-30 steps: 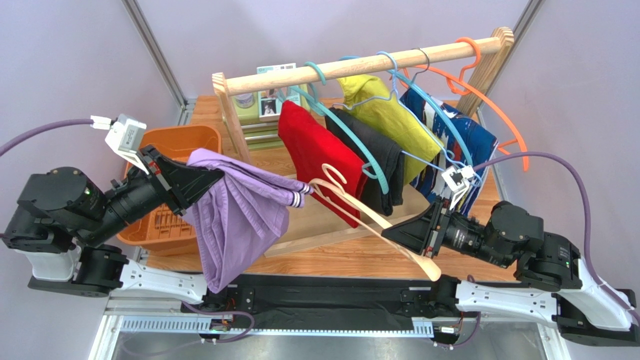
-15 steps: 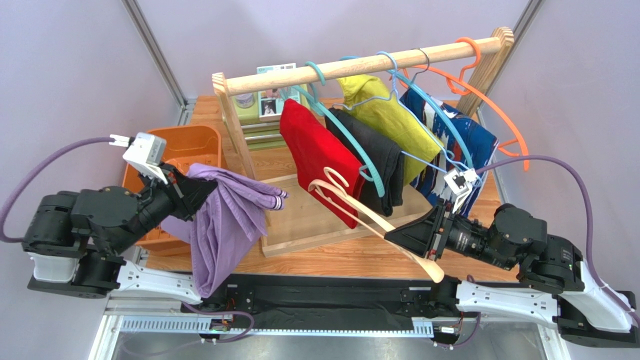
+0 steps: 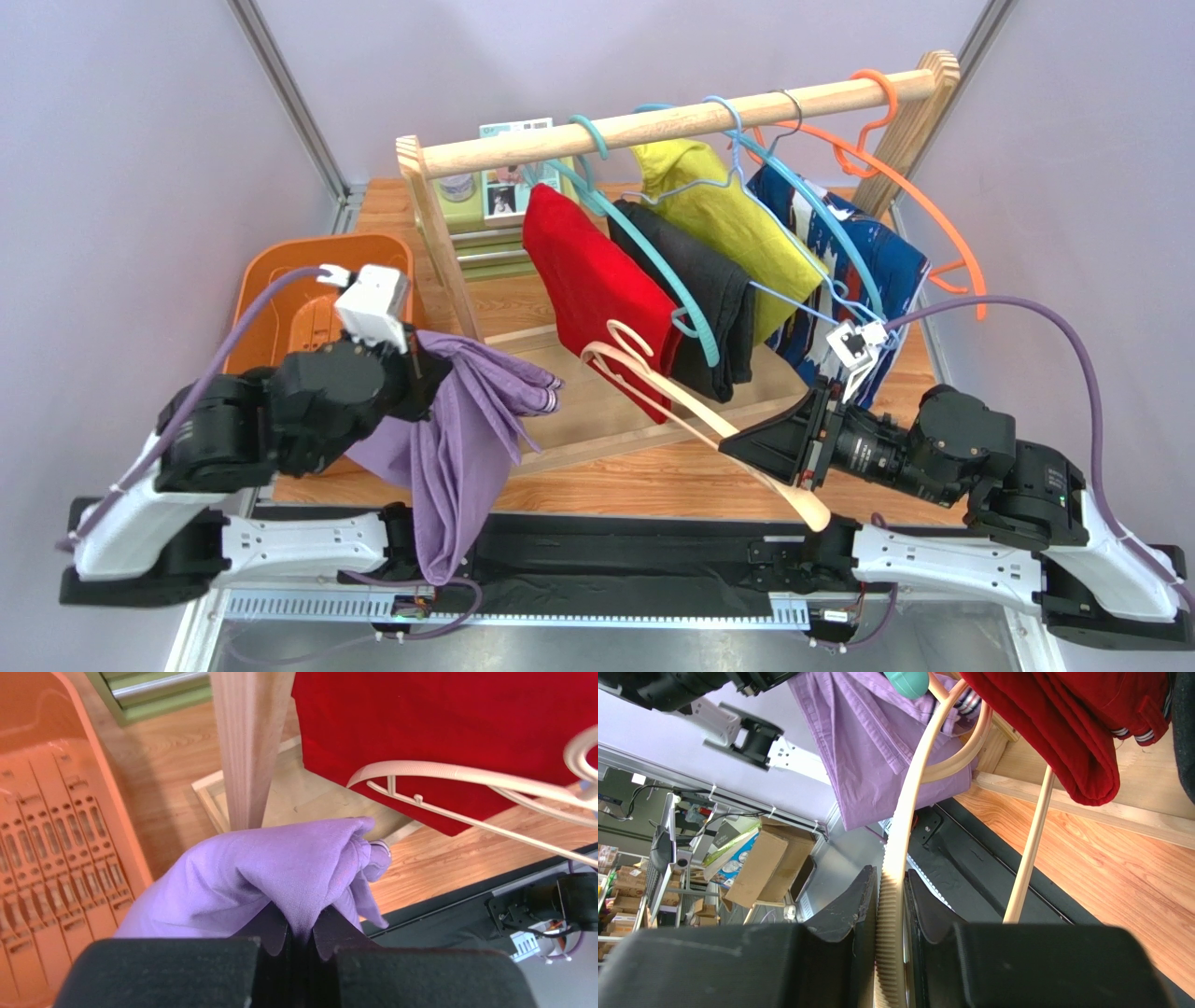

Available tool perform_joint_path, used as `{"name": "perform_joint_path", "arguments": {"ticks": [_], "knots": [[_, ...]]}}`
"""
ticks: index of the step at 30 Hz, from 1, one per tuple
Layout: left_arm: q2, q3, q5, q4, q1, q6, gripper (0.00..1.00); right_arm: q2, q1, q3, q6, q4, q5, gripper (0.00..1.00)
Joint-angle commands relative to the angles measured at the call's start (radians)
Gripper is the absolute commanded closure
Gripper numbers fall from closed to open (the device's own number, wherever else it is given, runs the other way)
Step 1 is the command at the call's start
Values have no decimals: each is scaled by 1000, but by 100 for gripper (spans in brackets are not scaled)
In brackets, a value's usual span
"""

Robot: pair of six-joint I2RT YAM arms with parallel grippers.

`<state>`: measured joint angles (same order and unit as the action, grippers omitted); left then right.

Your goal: Remove the trousers from the hanger

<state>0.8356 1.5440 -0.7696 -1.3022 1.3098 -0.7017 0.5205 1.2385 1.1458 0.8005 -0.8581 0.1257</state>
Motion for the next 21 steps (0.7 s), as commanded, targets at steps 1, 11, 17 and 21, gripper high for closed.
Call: {"name": "perform_joint_path", "arguments": {"ticks": [1, 11, 17, 21], "knots": [[85, -8, 334, 214, -216, 130, 100, -19, -2, 2, 2, 8, 35, 100], [-45, -125, 178, 120, -293, -57, 100, -27, -2, 17, -1, -22, 61, 100], [-72, -81, 145, 44, -374, -32, 100, -31, -4, 6, 11, -13, 68, 100], [11, -24, 286, 72, -580, 85, 100, -25, -4, 5, 11, -7, 60, 100]]}}
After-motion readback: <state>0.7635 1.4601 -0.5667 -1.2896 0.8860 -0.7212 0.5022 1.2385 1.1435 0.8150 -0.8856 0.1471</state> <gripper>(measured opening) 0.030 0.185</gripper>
